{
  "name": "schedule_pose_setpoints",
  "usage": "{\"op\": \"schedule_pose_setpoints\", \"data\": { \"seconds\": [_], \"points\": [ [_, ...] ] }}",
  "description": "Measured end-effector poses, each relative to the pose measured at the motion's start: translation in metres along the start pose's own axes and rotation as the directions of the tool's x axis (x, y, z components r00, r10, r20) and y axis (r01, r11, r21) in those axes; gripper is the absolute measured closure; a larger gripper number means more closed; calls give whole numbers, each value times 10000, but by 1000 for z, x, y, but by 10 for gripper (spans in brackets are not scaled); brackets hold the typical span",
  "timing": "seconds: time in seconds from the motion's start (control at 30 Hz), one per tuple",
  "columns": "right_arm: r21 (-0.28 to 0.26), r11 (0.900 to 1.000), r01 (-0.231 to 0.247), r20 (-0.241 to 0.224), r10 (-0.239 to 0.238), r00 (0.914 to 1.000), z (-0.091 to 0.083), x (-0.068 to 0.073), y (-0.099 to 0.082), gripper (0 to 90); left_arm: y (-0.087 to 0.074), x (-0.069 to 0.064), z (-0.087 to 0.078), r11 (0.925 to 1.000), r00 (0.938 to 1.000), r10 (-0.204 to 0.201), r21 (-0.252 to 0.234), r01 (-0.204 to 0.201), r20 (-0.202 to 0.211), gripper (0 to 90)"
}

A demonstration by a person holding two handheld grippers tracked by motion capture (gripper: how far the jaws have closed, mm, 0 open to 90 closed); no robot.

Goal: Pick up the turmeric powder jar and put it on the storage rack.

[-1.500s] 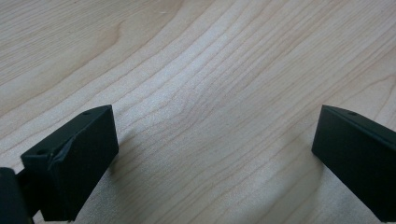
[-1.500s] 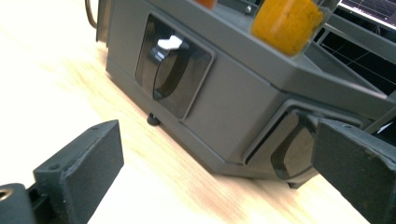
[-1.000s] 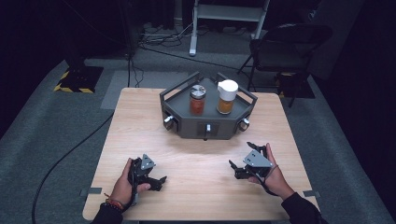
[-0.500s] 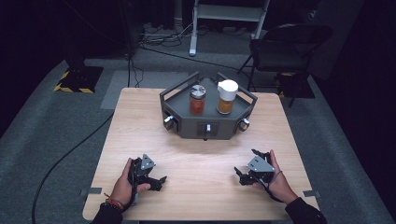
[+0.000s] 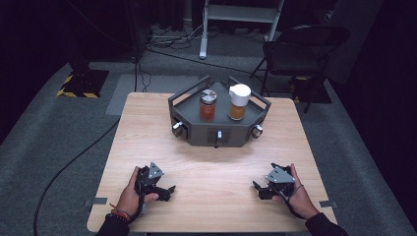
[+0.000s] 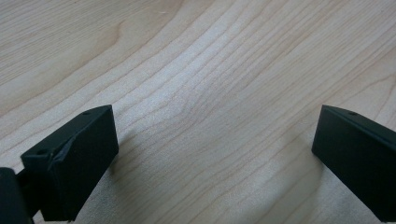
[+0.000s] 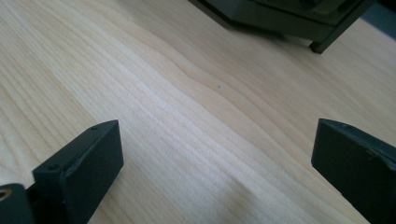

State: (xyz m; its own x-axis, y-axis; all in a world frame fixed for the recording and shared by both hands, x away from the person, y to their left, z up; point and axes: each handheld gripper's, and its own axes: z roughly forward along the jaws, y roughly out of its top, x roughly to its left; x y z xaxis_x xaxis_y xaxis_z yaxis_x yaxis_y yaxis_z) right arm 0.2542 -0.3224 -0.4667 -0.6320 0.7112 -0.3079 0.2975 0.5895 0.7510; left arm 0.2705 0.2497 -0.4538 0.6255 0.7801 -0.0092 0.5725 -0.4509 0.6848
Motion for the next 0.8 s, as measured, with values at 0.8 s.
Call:
{"op": "schedule_pose_setpoints", "data": {
  "seconds": [0.8],
  "points": [
    [1160,9697,-2148,-1098,2275,9676,-3,-52,-9,3,0,1,0,10000,10000,16,-15,-15,31,4]
  ]
}}
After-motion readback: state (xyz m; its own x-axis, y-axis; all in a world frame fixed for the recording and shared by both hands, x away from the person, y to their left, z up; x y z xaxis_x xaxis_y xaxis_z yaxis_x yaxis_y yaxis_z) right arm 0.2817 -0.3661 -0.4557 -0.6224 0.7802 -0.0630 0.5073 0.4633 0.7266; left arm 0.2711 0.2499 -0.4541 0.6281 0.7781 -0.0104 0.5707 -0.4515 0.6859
